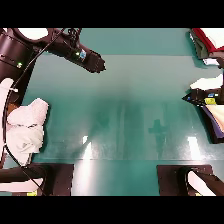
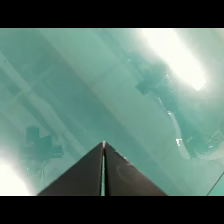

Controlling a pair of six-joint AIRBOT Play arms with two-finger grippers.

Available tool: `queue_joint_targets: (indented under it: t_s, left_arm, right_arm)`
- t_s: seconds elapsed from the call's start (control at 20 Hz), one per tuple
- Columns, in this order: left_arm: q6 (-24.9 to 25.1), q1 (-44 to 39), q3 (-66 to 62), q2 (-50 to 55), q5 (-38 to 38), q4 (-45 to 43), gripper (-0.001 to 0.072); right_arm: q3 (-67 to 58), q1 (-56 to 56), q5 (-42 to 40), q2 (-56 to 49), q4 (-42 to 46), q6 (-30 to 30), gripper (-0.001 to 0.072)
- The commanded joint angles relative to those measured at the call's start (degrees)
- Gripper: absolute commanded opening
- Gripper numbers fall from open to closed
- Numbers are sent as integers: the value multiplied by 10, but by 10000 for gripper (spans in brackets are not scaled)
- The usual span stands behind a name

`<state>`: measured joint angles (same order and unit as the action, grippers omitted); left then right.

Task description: Fold the shirts.

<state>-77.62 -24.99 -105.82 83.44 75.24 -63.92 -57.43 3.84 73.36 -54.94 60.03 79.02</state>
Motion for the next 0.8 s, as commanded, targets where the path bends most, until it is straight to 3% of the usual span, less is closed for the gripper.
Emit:
queue_joint_targets:
  t_s: [0.0,0.45,0.65,0.75]
  left_arm:
    - [0,0,0,0,0,0,24]
    - [0,0,0,0,0,0,24]
    - [-3,2,-4,-2,-40,0,23]
    - [-44,23,-29,-11,29,-74,23]
  right_arm:
    - [0,0,2,0,0,0,14]
    - [0,0,8,0,0,0,14]
    - [0,0,16,0,0,0,13]
    - [0,0,17,0,0,0,14]
